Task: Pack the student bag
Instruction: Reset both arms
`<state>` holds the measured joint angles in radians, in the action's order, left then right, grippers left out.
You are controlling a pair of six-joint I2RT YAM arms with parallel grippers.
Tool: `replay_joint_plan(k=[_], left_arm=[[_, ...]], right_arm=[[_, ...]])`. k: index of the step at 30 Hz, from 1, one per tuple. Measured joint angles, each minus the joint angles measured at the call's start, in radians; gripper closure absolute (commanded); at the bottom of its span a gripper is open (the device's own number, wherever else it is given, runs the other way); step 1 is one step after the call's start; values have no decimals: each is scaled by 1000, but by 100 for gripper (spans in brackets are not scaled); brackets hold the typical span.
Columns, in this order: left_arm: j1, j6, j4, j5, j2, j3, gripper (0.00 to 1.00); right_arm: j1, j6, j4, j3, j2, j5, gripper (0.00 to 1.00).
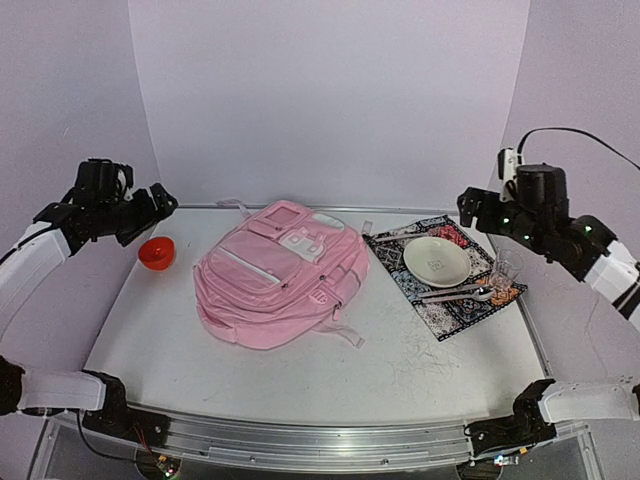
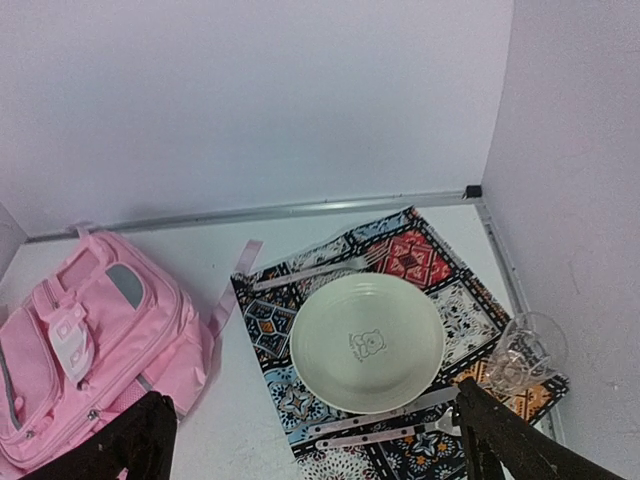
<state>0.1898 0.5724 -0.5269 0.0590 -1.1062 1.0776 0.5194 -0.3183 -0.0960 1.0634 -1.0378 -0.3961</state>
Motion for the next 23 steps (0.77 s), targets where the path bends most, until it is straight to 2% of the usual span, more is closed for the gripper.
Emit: replay_joint_plan(k=[7, 11, 16, 23], left_arm=[[0, -128, -14, -162, 201, 103, 0], [0, -180, -13, -238, 315, 111, 1], [0, -191, -5, -287, 407, 81, 0], [0, -190, -7, -300, 433, 33, 1]], right_arm=[[0, 23, -39, -2, 242, -118, 2], [-1, 35, -45, -17, 336, -161, 2], [-2, 40, -47, -47, 344, -185, 2], [-2, 41, -46, -90, 334, -189, 2]])
